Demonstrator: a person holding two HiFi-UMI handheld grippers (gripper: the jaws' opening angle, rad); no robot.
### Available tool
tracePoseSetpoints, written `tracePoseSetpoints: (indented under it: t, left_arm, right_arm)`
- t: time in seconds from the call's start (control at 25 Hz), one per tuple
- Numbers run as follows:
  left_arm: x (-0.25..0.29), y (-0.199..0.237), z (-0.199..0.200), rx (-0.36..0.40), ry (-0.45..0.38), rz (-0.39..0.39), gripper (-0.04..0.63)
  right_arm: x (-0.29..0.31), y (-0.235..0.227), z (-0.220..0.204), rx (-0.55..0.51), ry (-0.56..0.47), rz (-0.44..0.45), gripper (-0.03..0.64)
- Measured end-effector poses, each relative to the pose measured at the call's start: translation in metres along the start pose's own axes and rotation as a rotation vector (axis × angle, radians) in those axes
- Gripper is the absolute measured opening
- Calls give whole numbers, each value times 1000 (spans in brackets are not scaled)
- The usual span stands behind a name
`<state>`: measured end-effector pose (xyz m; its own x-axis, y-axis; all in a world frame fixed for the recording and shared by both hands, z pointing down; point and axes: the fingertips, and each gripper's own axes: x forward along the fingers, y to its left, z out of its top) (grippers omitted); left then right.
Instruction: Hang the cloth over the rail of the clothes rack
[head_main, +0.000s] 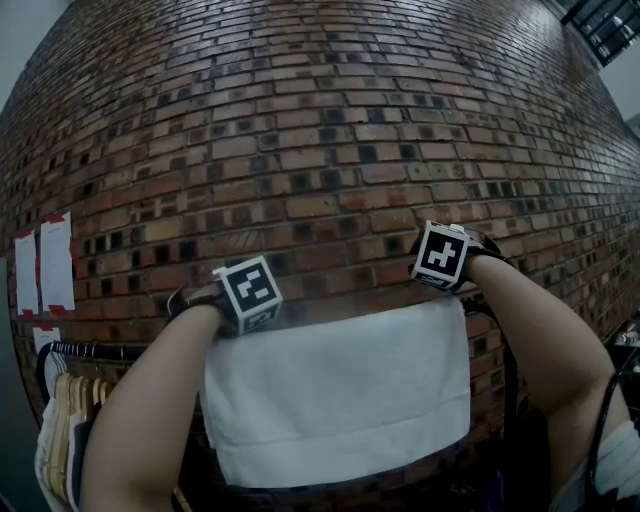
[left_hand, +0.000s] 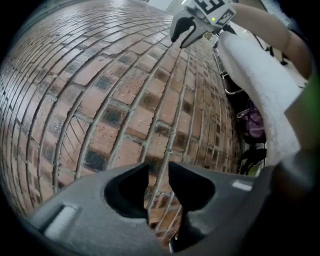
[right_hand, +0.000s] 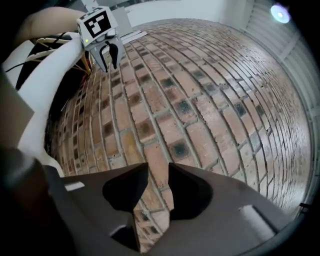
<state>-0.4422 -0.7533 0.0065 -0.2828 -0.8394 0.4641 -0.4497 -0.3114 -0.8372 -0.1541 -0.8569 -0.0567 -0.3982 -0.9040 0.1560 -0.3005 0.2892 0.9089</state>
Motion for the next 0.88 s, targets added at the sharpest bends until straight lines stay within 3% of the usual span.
tracePoseSetpoints:
  t: [0.24, 0.32, 0.4, 0.56, 0.68, 0.88]
  left_arm:
    - [-8, 18, 1, -13, -5, 110, 115]
    - [-8, 20, 0, -29, -8, 121, 67]
    - [-11, 27, 0, -43, -20, 153, 67]
    - [-39, 57, 11, -90, -133, 280, 44]
    - [-71, 69, 11, -188, -226, 344, 25]
    - [-98, 27, 8, -321, -351, 207, 3]
  right_arm:
    - [-20, 5, 17, 30, -65, -17, 11]
    - [-25, 6, 20, 37, -78, -24, 2]
    - [-31, 6, 22, 40, -92, -37, 2]
    - [-52, -12, 25, 44, -126, -123, 2]
    - [-65, -8, 21, 113, -164, -104, 2]
    - [-89, 13, 22, 239, -288, -36, 2]
